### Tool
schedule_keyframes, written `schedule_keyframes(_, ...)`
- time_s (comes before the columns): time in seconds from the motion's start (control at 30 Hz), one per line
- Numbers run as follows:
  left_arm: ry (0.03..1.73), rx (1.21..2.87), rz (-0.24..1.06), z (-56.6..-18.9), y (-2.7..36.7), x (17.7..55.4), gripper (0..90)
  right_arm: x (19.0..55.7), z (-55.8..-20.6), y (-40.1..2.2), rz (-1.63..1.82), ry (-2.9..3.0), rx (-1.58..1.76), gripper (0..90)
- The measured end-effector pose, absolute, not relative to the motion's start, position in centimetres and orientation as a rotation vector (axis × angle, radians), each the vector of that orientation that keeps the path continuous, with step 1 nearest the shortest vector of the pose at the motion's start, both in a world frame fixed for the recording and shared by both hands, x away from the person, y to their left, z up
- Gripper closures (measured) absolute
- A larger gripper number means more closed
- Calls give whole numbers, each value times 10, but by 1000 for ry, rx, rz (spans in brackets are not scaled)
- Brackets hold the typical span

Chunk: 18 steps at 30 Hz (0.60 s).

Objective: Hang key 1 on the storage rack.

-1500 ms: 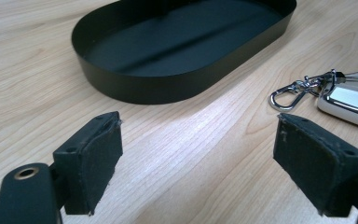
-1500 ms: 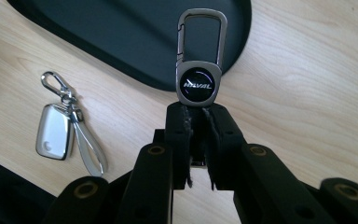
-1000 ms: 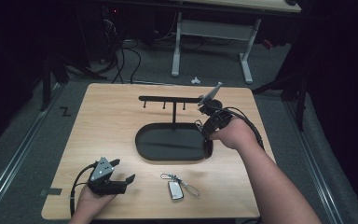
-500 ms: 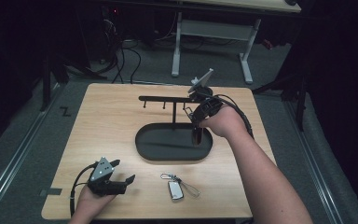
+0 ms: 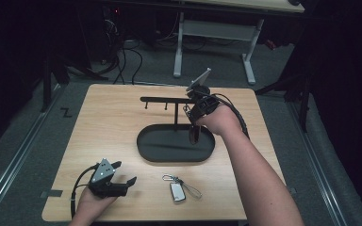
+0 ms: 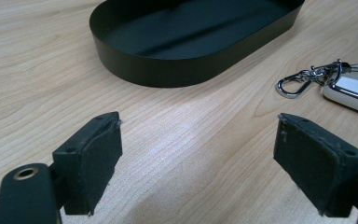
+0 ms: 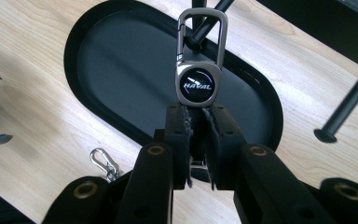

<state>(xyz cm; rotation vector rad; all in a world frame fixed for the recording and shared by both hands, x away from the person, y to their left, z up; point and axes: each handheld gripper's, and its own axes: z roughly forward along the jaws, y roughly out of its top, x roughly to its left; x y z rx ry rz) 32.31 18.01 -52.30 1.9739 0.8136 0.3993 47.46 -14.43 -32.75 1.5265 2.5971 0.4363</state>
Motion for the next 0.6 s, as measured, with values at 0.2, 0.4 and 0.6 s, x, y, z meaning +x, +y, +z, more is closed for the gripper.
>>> schedule_keyframes(0.2, 812, 1976, 399, -523, 180, 323, 157, 477, -332, -142, 449, 2583, 1531, 803)
schedule_keyframes(0.4, 811, 1979, 397, -523, 180, 323, 157, 480, -338, -141, 451, 2574, 1542, 800)
schedule_keyframes(0.6, 811, 1978, 397, -523, 180, 323, 158, 484, -345, -142, 458, 2557, 1554, 799)
